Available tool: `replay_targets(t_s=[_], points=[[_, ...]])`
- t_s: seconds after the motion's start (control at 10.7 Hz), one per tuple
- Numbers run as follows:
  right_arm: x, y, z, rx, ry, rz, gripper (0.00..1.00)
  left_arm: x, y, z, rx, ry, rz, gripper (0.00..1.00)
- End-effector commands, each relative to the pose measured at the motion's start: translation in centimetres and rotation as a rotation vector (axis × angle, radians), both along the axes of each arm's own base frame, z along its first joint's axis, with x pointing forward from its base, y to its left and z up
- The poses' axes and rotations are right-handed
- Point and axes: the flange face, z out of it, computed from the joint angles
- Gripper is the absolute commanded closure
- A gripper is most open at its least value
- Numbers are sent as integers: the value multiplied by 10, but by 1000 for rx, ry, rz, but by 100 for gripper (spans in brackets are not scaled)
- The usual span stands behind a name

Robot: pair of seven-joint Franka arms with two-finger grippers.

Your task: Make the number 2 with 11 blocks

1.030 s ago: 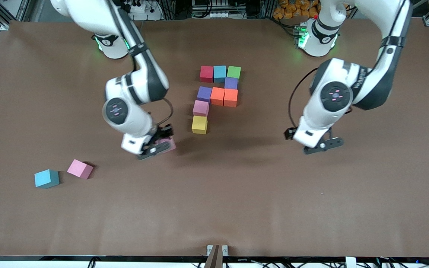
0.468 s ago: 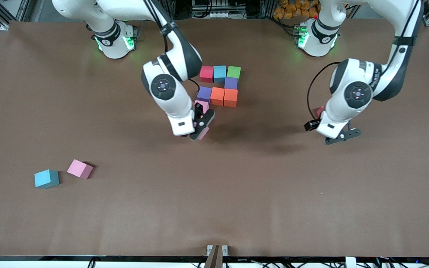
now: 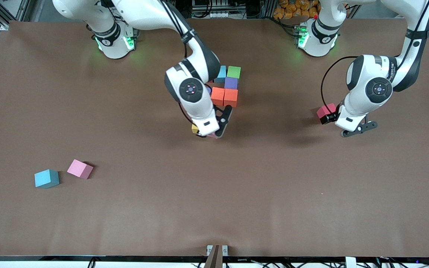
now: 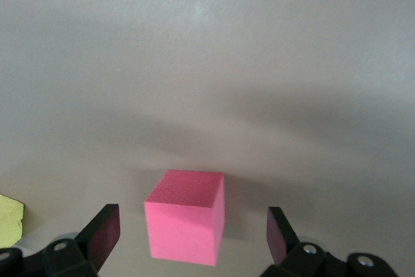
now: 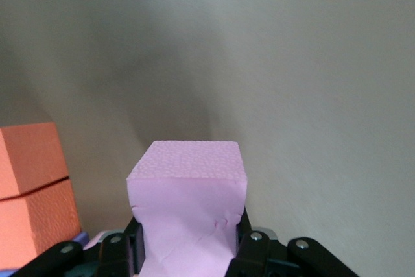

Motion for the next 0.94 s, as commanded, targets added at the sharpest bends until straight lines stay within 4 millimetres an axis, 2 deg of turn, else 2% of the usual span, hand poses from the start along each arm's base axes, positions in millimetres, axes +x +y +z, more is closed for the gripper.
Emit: replay_targets(t_s=[0.0,0.09,0.28,0.66,0.84], points=[[-7,24,-2,21,-8,120,95,-25,5,-12,-16,-5,-11,0],[-12,29,-5,23,-16,220,100,-30,14,-18,-17,-10,7,0],[-14,24,-12,10,-9,304,100,-41,14,-29,-23,-18,4,0],[-21,13,-33,-42,21,313,100,-45,14,-38,-25,-5,-19,0],[-22,10,-38,-56,23,317,100,-46,15,-47,-33,-1,-60,0]])
